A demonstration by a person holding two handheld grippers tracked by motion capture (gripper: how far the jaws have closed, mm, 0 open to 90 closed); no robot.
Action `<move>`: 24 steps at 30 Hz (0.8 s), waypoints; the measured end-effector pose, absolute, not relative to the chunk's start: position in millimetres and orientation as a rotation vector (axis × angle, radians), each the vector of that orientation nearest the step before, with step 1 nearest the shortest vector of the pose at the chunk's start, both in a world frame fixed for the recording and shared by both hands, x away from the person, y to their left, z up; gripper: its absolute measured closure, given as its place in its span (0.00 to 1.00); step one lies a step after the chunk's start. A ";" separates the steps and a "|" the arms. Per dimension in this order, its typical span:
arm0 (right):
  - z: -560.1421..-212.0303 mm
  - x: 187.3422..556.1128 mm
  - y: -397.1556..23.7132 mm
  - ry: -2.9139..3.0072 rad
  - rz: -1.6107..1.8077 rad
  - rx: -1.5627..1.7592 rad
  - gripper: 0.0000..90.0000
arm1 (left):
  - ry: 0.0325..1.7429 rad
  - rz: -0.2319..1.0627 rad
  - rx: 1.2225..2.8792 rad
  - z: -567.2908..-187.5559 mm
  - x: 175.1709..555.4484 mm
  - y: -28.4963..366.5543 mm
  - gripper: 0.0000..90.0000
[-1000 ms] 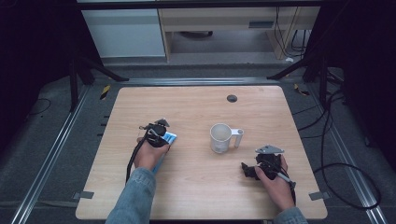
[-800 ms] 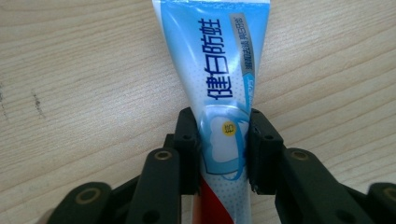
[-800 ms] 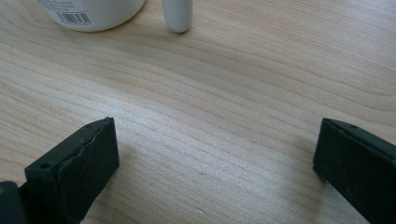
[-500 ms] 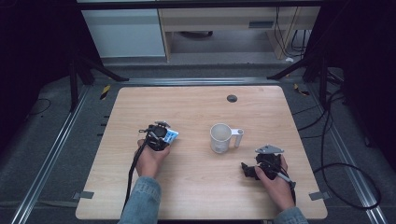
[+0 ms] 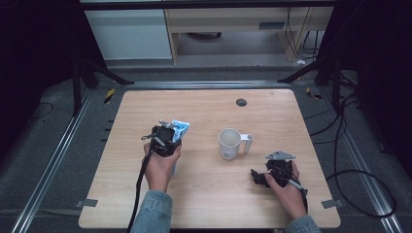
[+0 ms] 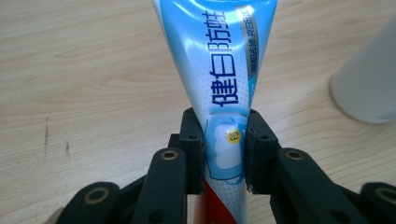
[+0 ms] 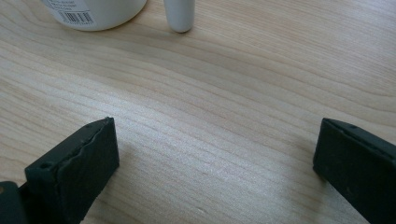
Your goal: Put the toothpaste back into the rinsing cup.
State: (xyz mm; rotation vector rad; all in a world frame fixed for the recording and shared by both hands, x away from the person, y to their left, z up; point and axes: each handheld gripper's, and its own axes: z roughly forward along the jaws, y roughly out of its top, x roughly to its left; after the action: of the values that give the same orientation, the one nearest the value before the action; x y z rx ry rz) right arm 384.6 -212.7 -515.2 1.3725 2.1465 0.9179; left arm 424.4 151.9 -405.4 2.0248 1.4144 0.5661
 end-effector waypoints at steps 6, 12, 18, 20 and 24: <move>-515.6 384.8 -212.8 2.149 0.914 1.362 0.00 | 1.379 0.590 1.966 -397.8 417.0 148.5 0.80; -515.5 385.1 -212.7 2.151 0.915 1.361 0.00 | 1.367 0.599 1.898 -389.5 417.4 149.9 0.80; -515.3 384.7 -212.5 2.152 0.920 1.366 0.00 | 1.334 0.636 1.857 -379.7 408.2 149.2 0.80; -514.5 383.6 -211.6 2.154 0.928 1.386 0.00 | 1.309 0.637 1.872 -375.9 406.2 145.2 0.80; -514.5 383.5 -211.5 2.154 0.927 1.386 0.00 | 1.280 0.628 1.842 -369.4 405.0 138.2 0.80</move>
State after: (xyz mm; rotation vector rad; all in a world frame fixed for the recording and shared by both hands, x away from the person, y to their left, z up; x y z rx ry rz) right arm 383.5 -211.5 -514.5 1.3859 2.1543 0.9274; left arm 405.0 138.2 -369.4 1.8423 1.2802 0.6284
